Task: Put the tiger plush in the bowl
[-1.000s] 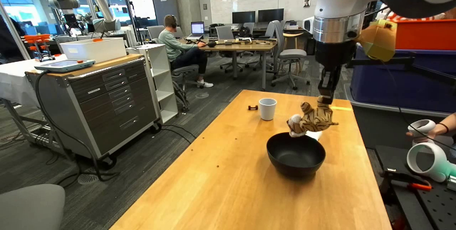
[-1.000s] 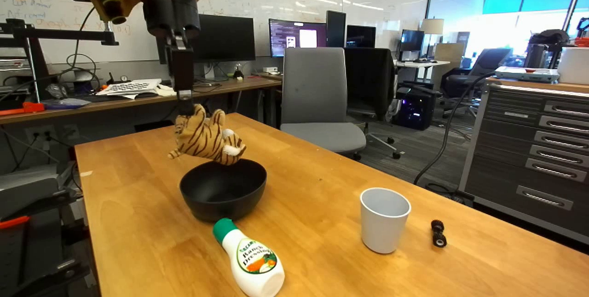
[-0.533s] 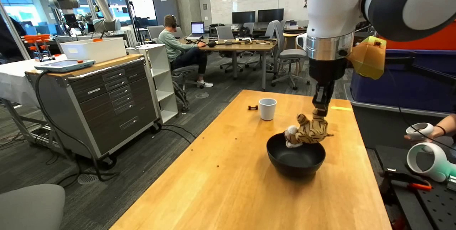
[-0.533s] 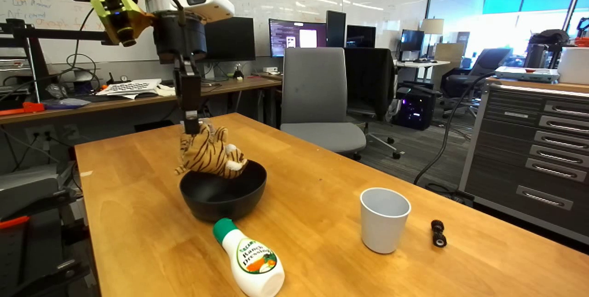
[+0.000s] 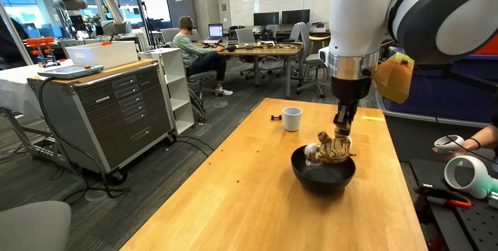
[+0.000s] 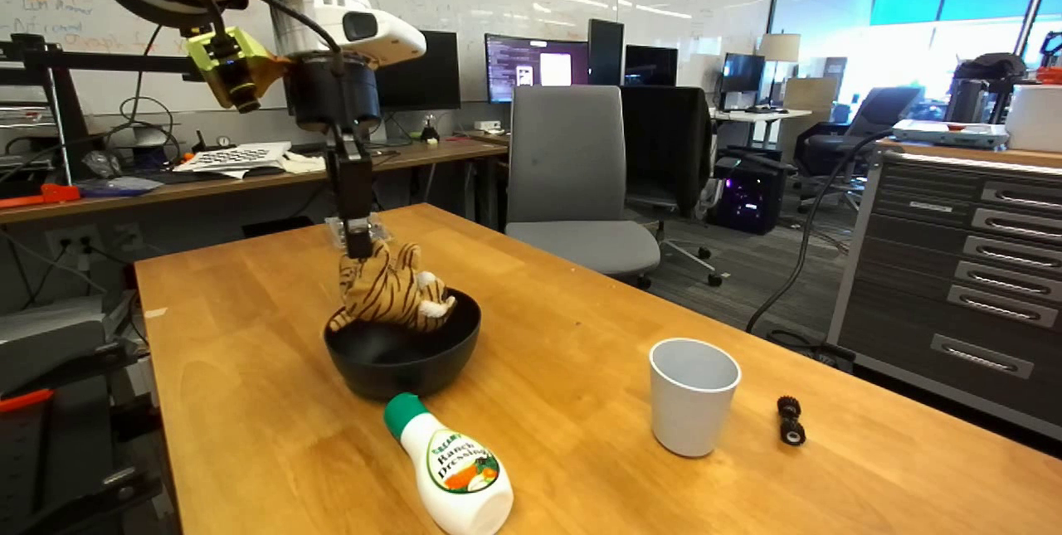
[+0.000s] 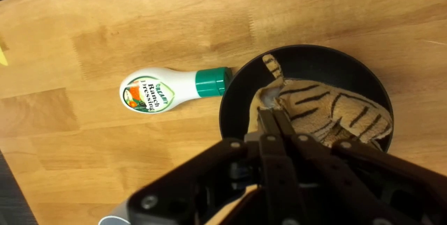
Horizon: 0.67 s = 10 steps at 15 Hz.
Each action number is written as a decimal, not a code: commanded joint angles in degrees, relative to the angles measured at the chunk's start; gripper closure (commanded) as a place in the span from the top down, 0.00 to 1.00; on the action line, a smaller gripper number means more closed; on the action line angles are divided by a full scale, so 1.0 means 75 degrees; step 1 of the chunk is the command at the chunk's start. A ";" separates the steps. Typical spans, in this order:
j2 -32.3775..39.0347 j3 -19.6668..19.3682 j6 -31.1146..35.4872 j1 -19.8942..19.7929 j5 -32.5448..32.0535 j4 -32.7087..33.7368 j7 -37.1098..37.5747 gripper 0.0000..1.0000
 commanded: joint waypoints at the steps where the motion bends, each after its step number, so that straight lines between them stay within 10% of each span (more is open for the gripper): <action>1: 0.0326 0.0091 0.0216 -0.0033 -0.0394 0.0291 0.0582 0.02; 2: 0.0387 0.0078 0.0258 -0.0025 -0.0484 0.0338 0.0693 0.28; 10: 0.0340 0.0029 0.0236 0.0104 -0.0374 0.0612 0.0918 0.81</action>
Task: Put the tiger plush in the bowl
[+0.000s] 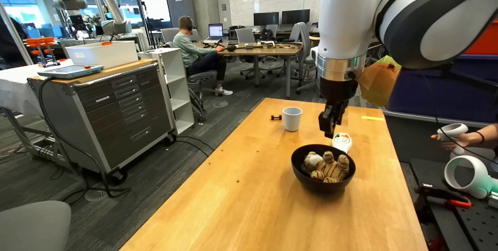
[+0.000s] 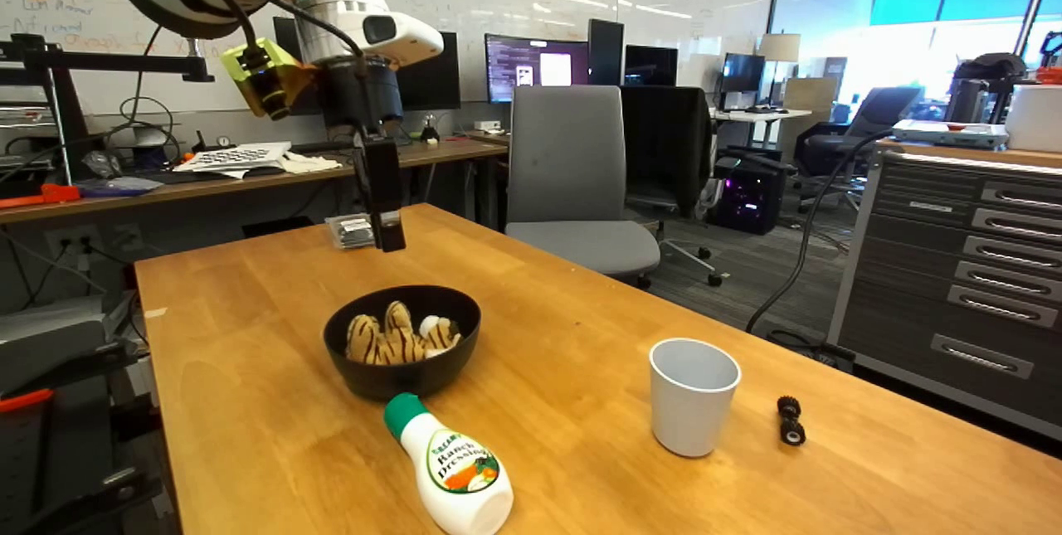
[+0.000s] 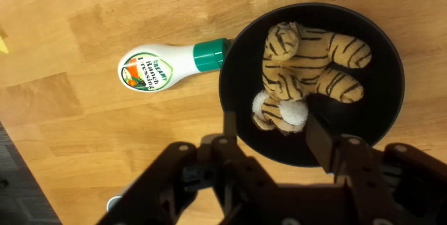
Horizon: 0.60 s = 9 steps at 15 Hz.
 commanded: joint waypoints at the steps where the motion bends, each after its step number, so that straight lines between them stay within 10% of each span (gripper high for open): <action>1: -0.0216 0.0040 -0.0117 0.0117 0.0149 0.0197 0.0098 0.89; 9: -0.1763 0.0319 -0.0804 0.0272 0.1008 0.0283 0.0018 1.00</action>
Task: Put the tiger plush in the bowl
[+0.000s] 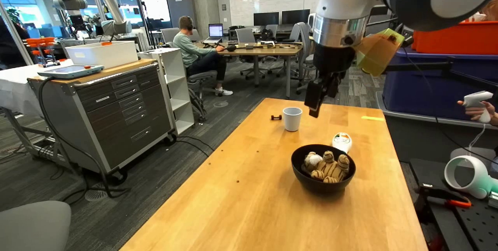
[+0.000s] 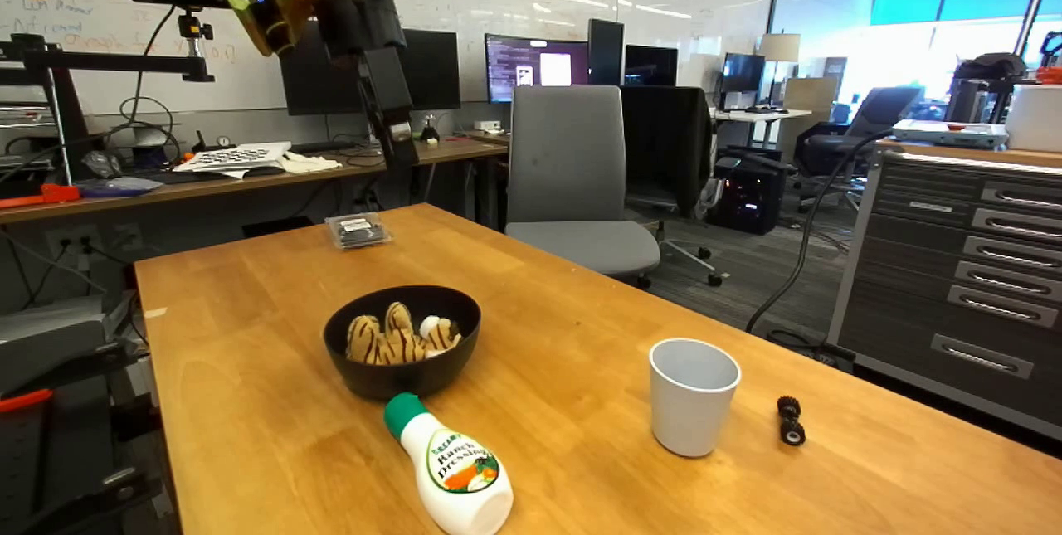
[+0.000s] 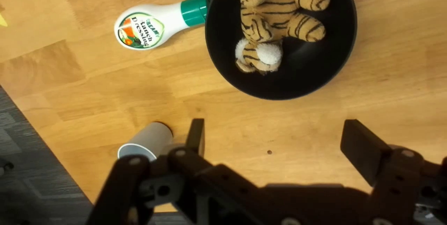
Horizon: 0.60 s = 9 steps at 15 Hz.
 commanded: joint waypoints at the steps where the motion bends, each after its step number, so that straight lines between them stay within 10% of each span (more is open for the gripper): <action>1: -0.1150 0.0265 -0.0610 0.0104 0.0770 -0.0070 -0.0145 1.00; 9: -0.3083 0.0803 -0.2333 0.0374 0.2415 0.0116 -0.0641 1.00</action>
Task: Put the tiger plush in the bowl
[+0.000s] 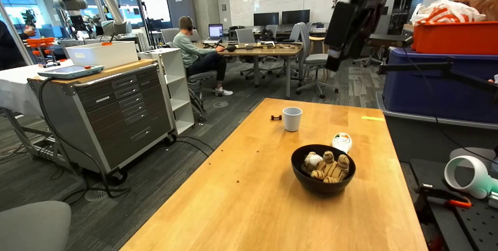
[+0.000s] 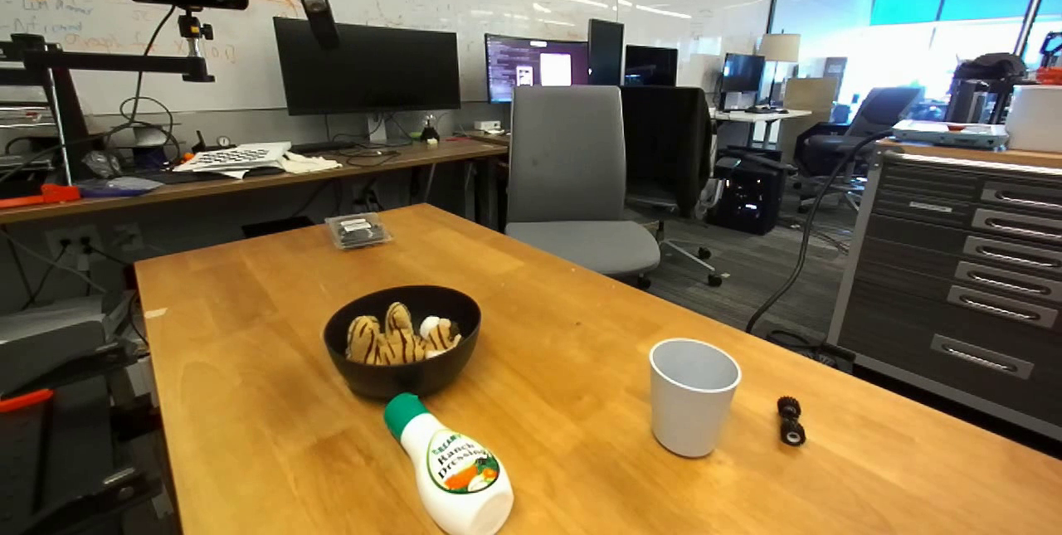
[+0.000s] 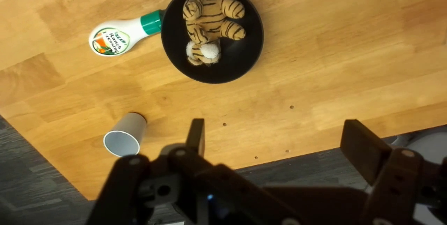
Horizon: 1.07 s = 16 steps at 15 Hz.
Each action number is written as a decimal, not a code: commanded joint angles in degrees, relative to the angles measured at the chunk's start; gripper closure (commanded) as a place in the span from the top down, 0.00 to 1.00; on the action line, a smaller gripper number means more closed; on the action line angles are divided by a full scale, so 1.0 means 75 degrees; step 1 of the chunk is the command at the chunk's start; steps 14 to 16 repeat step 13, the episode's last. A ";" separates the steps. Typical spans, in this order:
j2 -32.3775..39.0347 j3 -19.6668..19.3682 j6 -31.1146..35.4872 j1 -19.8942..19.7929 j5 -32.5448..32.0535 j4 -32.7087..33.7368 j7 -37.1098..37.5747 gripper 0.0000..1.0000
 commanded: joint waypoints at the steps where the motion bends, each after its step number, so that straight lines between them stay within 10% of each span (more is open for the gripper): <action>1: -0.0228 0.0237 -0.0239 -0.0174 0.0210 0.0021 -0.0108 1.00; 16: -0.0638 0.0340 -0.0584 -0.0145 0.0329 0.0005 -0.0170 1.00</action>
